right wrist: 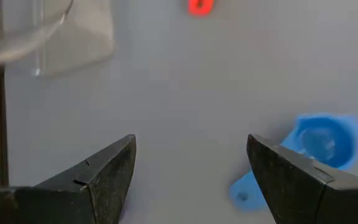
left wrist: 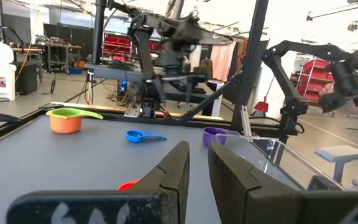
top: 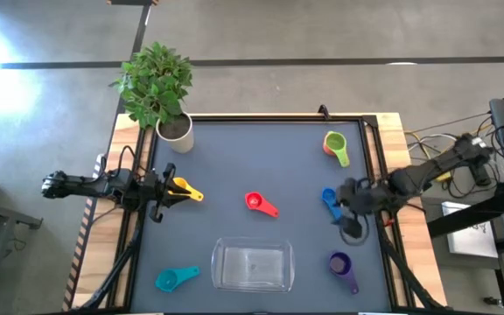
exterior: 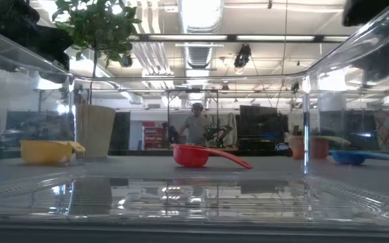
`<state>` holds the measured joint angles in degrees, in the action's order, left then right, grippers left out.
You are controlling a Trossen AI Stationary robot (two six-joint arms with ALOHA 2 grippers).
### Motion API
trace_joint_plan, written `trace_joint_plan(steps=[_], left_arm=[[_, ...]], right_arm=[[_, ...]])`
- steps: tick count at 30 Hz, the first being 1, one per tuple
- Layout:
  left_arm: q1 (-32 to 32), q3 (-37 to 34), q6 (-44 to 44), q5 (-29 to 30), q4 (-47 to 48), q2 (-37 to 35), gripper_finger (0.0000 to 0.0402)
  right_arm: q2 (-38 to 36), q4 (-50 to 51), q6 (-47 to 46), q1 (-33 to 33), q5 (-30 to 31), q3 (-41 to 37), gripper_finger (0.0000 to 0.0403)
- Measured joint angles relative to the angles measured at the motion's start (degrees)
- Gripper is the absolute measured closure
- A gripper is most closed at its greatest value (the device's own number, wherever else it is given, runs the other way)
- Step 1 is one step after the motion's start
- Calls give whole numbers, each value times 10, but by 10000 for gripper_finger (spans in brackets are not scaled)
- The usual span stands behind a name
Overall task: Nest measuring cups in basket
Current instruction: Stack the violet measuring cup on top of the green measuring cup
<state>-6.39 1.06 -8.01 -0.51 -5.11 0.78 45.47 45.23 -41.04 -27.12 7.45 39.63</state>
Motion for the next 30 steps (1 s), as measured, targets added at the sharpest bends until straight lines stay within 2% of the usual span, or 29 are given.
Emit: trace_joint_plan(steps=[7, 12, 21, 30], left_arm=[[0, 0, 0, 0, 0, 0, 361], [0, 0, 0, 0, 0, 0, 361], [0, 0, 0, 0, 0, 0, 361], [0, 0, 0, 0, 0, 0, 361]], right_arm=[[65, 1, -116, -166, 51, -2, 110], [126, -4, -191, -234, 61, -1, 111], [243, -22, -240, -259, 48, 32, 121], [299, -17, -275, -259, 41, 42, 166]])
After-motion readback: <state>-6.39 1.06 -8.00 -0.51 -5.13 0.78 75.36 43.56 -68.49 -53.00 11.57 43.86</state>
